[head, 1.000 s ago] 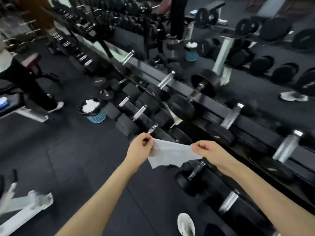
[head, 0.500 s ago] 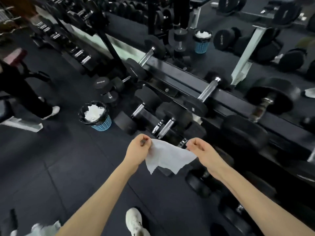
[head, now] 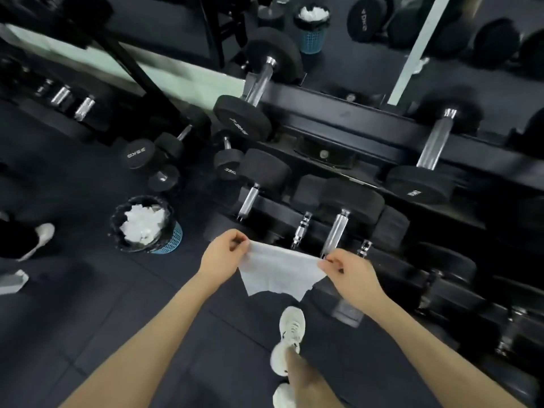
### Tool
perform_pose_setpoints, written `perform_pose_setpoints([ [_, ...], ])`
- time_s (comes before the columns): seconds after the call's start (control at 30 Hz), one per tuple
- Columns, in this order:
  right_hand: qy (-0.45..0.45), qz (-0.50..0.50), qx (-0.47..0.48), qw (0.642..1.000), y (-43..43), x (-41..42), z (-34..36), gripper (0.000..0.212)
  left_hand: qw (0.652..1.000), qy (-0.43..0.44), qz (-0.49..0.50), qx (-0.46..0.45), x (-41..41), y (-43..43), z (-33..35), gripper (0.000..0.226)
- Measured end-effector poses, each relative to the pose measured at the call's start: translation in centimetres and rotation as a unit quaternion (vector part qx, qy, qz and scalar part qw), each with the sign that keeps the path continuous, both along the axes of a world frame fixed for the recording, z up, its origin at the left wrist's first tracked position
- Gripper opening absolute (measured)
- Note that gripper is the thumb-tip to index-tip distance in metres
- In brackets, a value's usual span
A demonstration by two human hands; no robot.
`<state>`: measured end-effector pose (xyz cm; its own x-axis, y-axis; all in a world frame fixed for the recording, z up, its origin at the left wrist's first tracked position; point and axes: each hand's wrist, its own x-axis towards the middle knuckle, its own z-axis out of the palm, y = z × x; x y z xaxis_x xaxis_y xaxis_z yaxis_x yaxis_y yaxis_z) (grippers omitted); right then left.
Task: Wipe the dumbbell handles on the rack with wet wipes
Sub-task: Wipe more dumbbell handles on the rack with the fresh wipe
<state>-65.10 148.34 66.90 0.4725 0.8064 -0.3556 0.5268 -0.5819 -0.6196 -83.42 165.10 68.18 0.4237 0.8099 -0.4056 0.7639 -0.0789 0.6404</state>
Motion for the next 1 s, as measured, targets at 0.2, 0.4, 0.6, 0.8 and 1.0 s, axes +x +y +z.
perform_pose_setpoints([
  [0.2, 0.094, -0.131, -0.022, 0.987, 7.0, 0.1, -2.8, 0.013, 0.999, 0.018, -0.029, -0.013, 2.7, 7.2, -4.2, 0.006],
  [0.4, 0.054, -0.226, -0.026, 0.972, 11.2, 0.2, -4.4, 0.008, 0.991, 0.067, -0.102, -0.050, 5.2, 11.4, -8.2, 0.011],
  [0.6, 0.058, -0.307, -0.033, 0.949, 13.6, -0.7, -6.9, 0.015, 0.981, 0.074, -0.173, -0.052, 7.2, 14.7, -11.3, 0.013],
  [0.8, 0.060, -0.457, -0.010, 0.887, 13.3, -1.7, -7.9, 0.011, 0.955, 0.021, -0.269, -0.122, 8.9, 16.5, -12.9, 0.006],
  [1.0, 0.031, -0.556, 0.049, 0.829, 9.0, 0.1, -6.7, 0.014, 0.927, -0.065, -0.320, -0.184, 12.4, 13.1, -13.6, 0.014],
])
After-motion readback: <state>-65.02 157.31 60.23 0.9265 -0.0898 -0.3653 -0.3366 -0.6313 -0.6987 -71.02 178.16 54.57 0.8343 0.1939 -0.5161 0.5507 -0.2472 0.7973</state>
